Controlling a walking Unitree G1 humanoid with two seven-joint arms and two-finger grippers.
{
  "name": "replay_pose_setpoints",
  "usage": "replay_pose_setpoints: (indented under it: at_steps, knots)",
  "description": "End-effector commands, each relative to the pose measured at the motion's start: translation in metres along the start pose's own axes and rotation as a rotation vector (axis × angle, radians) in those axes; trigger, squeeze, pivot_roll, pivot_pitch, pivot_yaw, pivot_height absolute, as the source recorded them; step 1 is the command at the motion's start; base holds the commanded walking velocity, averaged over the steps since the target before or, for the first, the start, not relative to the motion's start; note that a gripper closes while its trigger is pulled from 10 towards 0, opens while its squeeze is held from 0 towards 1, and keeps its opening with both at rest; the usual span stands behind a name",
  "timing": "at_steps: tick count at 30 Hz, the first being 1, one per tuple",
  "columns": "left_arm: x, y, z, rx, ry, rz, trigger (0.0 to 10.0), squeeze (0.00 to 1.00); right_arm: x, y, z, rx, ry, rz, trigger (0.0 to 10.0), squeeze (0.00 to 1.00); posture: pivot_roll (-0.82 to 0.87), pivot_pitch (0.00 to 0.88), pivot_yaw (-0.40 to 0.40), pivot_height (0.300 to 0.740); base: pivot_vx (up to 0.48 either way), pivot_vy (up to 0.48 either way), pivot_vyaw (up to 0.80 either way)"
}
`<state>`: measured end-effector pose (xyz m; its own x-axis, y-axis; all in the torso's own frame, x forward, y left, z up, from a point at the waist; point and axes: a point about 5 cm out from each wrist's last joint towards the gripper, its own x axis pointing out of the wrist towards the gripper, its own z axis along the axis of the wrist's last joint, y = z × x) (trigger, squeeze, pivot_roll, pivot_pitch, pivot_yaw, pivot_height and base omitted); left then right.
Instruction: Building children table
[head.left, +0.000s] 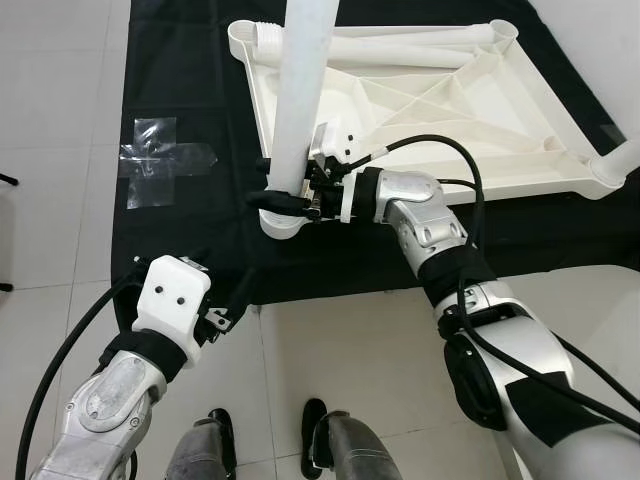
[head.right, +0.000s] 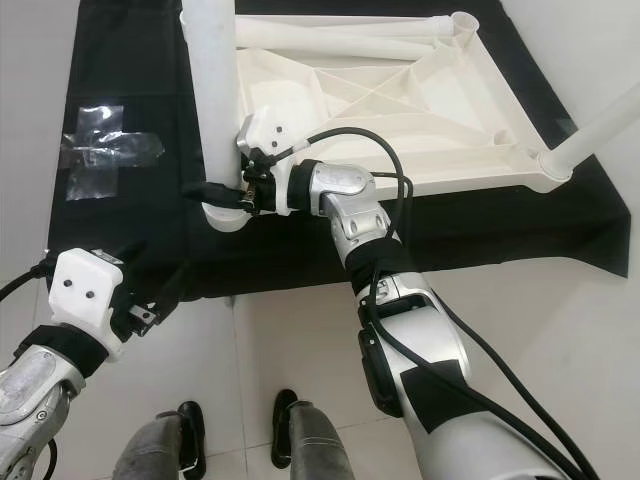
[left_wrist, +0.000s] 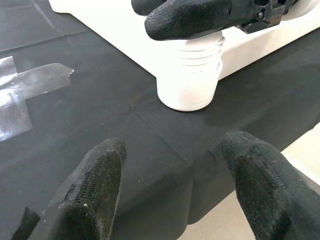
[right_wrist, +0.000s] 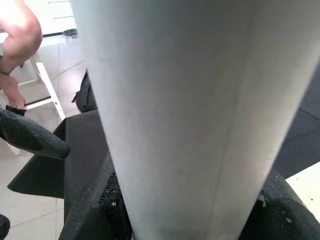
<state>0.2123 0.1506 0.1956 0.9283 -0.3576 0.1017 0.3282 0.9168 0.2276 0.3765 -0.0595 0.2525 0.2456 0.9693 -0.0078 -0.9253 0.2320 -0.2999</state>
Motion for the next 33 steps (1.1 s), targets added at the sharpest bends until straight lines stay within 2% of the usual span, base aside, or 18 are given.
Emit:
replay_pose_setpoints:
  at_steps: [1,3,4,6,7,8,9,12,19,20,22,23,24,25,27,31,32,33]
  knots:
    - [-0.004,-0.004,-0.002,0.015,0.011,-0.025,10.0,0.00,-0.008,0.003,-0.019,0.074,0.015,-0.046,0.0,0.00,0.16,0.339,-0.152,0.740,0.000,0.000,0.00]
    - [-0.004,-0.004,-0.002,0.015,0.011,-0.025,10.0,0.00,-0.008,0.003,-0.019,0.074,0.015,-0.046,0.0,0.00,0.16,0.339,-0.152,0.740,0.000,0.000,0.00]
    - [-0.004,-0.004,-0.002,0.012,0.013,-0.028,10.0,0.00,-0.011,0.002,-0.027,0.109,0.021,-0.203,0.0,0.00,0.14,0.342,-0.152,0.740,0.000,0.000,0.00]
    - [-0.004,-0.005,-0.004,0.002,0.016,-0.038,10.0,0.00,-0.017,0.009,-0.062,0.207,0.103,-0.674,0.0,0.00,0.12,0.341,-0.145,0.740,0.000,0.000,0.00]
    - [-0.004,-0.005,-0.004,0.002,0.016,-0.038,10.0,0.00,-0.017,0.009,-0.062,0.207,0.103,-0.674,0.0,0.00,0.12,0.341,-0.145,0.740,0.000,0.000,0.00]
    - [-0.002,-0.006,-0.004,0.000,0.016,-0.046,10.0,0.00,-0.015,0.028,-0.077,0.198,0.154,-0.708,0.0,0.00,0.13,0.352,-0.130,0.740,0.000,0.000,0.00]
    - [-0.002,-0.006,-0.004,0.000,0.016,-0.046,10.0,0.00,-0.015,0.028,-0.077,0.198,0.154,-0.708,0.0,0.00,0.13,0.352,-0.130,0.740,0.000,0.000,0.00]
    - [0.001,-0.007,-0.004,-0.002,0.011,-0.060,10.0,0.00,0.005,0.059,-0.083,0.195,0.159,-0.672,0.0,0.00,0.13,0.338,-0.115,0.740,0.000,0.000,0.00]
    - [0.001,-0.005,-0.005,0.002,0.013,-0.055,10.0,0.00,0.012,0.050,-0.072,0.148,0.148,-0.664,0.0,0.00,0.13,0.335,-0.122,0.740,0.000,0.000,0.00]
    - [0.001,-0.005,-0.005,0.004,0.013,-0.052,10.0,0.00,0.010,0.047,-0.070,0.137,0.152,-0.676,4.9,0.00,0.13,0.334,-0.122,0.740,0.000,0.000,0.00]
    - [0.001,-0.004,-0.005,0.005,0.013,-0.051,10.0,0.00,0.008,0.047,-0.068,0.127,0.159,-0.695,4.9,0.00,0.13,0.334,-0.121,0.740,0.000,0.000,0.00]
    - [0.001,-0.004,-0.005,0.006,0.013,-0.050,10.0,0.00,0.007,0.045,-0.066,0.107,0.167,-0.687,10.0,0.20,0.12,0.333,-0.121,0.740,0.000,0.000,0.00]
    - [0.001,-0.004,-0.004,0.006,0.012,-0.050,10.0,0.00,0.006,0.045,-0.065,0.093,0.173,-0.679,10.0,0.20,0.12,0.332,-0.121,0.740,0.000,0.000,0.00]
    - [0.001,-0.004,-0.004,0.006,0.011,-0.050,10.0,0.00,0.005,0.042,-0.063,0.100,0.162,-0.672,10.0,1.00,0.12,0.332,-0.123,0.740,0.000,0.000,0.00]
    - [0.002,-0.005,-0.004,0.005,0.010,-0.051,10.0,0.00,0.004,0.040,-0.061,0.108,0.146,-0.656,10.0,1.00,0.12,0.332,-0.123,0.740,0.000,0.000,0.00]
    - [0.003,-0.007,-0.004,0.004,0.007,-0.054,10.0,0.00,0.009,0.033,-0.041,0.075,0.034,-0.454,10.0,1.00,0.13,0.332,-0.129,0.740,0.000,0.000,0.00]
    - [0.003,-0.007,-0.004,0.004,0.006,-0.053,10.0,0.00,0.009,0.032,-0.035,0.057,0.007,-0.381,10.0,0.94,0.13,0.332,-0.132,0.740,0.000,0.000,0.00]
    - [0.003,-0.007,-0.004,0.004,0.005,-0.052,10.0,0.00,0.010,0.030,-0.029,0.038,-0.011,-0.322,10.0,0.46,0.13,0.332,-0.132,0.740,0.000,0.000,0.00]
